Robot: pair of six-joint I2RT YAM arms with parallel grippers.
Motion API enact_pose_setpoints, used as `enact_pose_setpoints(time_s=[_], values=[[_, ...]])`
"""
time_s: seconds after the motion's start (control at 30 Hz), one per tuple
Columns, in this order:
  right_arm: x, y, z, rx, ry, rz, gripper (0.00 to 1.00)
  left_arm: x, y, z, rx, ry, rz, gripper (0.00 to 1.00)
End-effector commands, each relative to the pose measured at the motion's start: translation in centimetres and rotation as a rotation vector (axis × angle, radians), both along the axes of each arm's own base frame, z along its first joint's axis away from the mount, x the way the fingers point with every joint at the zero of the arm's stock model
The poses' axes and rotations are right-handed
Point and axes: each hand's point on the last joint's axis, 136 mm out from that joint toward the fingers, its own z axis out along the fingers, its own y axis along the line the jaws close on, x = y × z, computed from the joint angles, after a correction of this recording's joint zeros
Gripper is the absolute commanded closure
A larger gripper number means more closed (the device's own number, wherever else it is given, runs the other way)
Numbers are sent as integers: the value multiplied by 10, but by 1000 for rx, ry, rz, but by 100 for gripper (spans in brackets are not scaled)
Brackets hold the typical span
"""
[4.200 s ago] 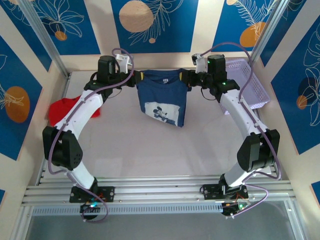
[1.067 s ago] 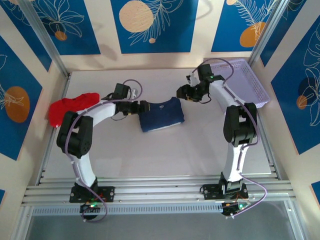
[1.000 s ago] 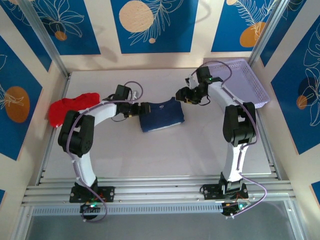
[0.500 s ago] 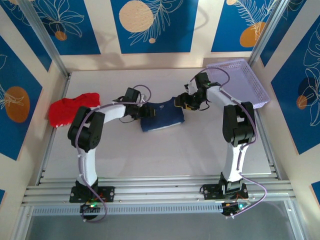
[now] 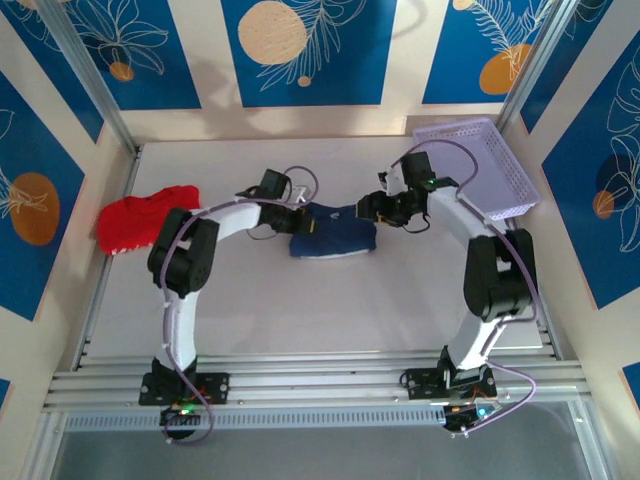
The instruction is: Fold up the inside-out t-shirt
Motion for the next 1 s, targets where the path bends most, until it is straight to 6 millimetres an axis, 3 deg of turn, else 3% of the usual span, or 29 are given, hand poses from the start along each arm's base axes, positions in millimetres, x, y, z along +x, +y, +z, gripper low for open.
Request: enact_pose_setpoints(time_s=[0.0, 0.17, 0.3, 0.5, 0.7, 0.8, 0.97], values=[[-14, -1, 21, 27, -62, -34, 40, 1, 60, 64, 145, -132, -85, 100], [-35, 12, 28, 65, -85, -2, 40, -1, 132, 97, 410, -224, -110, 100], [-47, 28, 23, 76, -78, 49, 40, 9, 192, 119, 592, -236, -71, 100], [-50, 37, 20, 98, -71, 80, 40, 35, 275, 158, 674, -245, 107, 100], [-50, 37, 18, 97, -74, 79, 41, 41, 334, 166, 662, -199, 235, 100], [-50, 38, 15, 97, -65, 84, 41, 48, 354, 170, 629, -207, 288, 100], [-50, 37, 11, 74, -57, 84, 41, 48, 397, 146, 701, -109, 360, 100]])
